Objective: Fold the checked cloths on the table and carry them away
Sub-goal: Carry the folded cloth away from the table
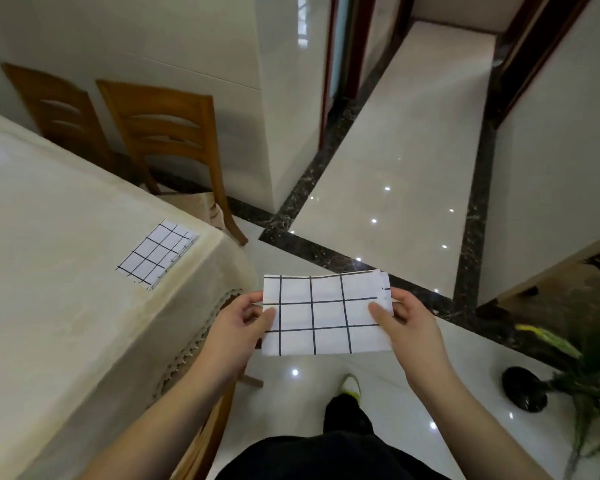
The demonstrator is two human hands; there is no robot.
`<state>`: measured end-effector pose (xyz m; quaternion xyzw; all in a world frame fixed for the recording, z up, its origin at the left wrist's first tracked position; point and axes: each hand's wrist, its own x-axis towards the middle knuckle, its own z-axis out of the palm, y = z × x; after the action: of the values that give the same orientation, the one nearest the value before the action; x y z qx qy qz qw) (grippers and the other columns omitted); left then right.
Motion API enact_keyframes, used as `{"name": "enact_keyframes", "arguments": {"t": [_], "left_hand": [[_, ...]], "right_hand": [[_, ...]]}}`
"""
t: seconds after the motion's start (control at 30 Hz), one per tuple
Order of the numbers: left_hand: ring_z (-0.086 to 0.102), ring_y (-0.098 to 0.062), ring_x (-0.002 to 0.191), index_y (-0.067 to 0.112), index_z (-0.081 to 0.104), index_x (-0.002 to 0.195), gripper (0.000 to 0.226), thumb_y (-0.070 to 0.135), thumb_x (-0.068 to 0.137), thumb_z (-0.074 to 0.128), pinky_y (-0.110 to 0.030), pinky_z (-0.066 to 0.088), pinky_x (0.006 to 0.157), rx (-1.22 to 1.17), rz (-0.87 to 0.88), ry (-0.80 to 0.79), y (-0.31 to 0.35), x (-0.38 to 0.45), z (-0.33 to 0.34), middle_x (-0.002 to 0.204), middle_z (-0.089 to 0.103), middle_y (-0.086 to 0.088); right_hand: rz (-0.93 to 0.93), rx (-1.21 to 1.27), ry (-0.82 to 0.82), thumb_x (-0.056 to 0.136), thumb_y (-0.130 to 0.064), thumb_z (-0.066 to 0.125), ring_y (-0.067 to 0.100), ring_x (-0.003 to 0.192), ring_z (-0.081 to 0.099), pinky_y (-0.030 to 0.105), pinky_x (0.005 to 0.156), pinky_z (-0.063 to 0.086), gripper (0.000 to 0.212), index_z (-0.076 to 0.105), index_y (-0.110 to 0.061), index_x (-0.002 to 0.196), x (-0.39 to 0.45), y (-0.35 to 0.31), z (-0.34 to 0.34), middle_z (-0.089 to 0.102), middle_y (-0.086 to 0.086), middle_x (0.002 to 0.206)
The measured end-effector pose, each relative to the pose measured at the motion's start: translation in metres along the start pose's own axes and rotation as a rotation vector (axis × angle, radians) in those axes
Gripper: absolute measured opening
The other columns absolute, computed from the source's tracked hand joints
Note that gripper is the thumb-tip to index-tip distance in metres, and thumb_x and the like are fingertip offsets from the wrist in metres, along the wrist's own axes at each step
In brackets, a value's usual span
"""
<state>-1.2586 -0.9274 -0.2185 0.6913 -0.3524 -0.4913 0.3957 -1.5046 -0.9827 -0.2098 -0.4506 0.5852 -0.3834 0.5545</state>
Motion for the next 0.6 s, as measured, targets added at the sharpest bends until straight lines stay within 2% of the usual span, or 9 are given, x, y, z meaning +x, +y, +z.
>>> {"name": "enact_keyframes", "arguments": {"t": [0.13, 0.37, 0.47, 0.53, 0.6], "left_hand": [[0.073, -0.017, 0.090, 0.026, 0.066, 0.112, 0.018, 0.020, 0.095, 0.061, -0.042, 0.056, 0.089, -0.077, -0.043, 0.086, 0.019, 0.029, 0.020, 0.099, 0.076, 0.001], [0.073, -0.023, 0.089, 0.019, 0.065, 0.111, 0.018, 0.013, 0.096, 0.059, -0.036, 0.058, 0.076, -0.221, -0.107, 0.290, 0.046, 0.067, 0.040, 0.097, 0.077, -0.002], [0.074, -0.023, 0.088, 0.025, 0.065, 0.110, 0.017, 0.017, 0.097, 0.058, -0.050, 0.058, 0.078, -0.264, -0.140, 0.351, 0.049, 0.071, 0.036, 0.098, 0.076, 0.000], [0.073, -0.025, 0.089, 0.030, 0.066, 0.108, 0.017, 0.020, 0.097, 0.059, -0.064, 0.055, 0.076, -0.306, -0.174, 0.401, 0.047, 0.074, 0.032, 0.100, 0.075, 0.000], [0.073, -0.028, 0.090, 0.031, 0.066, 0.109, 0.017, 0.022, 0.097, 0.059, -0.072, 0.051, 0.073, -0.347, -0.190, 0.456, 0.044, 0.077, 0.025, 0.103, 0.075, -0.001]], "right_hand": [[0.008, -0.023, -0.118, 0.089, -0.011, 0.068, 0.013, 0.087, 0.073, 0.028, 0.074, 0.057, 0.023, 0.065, -0.018, 0.111, 0.065, -0.015, -0.005, 0.076, -0.003, 0.097], [0.010, -0.088, -0.336, 0.090, -0.009, 0.066, 0.005, 0.083, 0.071, 0.016, 0.064, 0.053, 0.022, 0.063, -0.020, 0.110, 0.154, -0.048, 0.000, 0.074, -0.005, 0.096], [-0.013, -0.144, -0.428, 0.091, -0.012, 0.066, 0.002, 0.081, 0.070, 0.014, 0.062, 0.052, 0.022, 0.063, -0.021, 0.111, 0.177, -0.059, 0.015, 0.074, -0.007, 0.097], [-0.017, -0.177, -0.489, 0.091, -0.014, 0.065, 0.005, 0.084, 0.070, 0.018, 0.065, 0.053, 0.022, 0.063, -0.021, 0.112, 0.193, -0.063, 0.029, 0.074, -0.006, 0.099], [-0.010, -0.203, -0.551, 0.091, -0.014, 0.066, 0.006, 0.086, 0.071, 0.021, 0.069, 0.054, 0.024, 0.063, -0.021, 0.114, 0.206, -0.066, 0.047, 0.074, -0.006, 0.101]]}}
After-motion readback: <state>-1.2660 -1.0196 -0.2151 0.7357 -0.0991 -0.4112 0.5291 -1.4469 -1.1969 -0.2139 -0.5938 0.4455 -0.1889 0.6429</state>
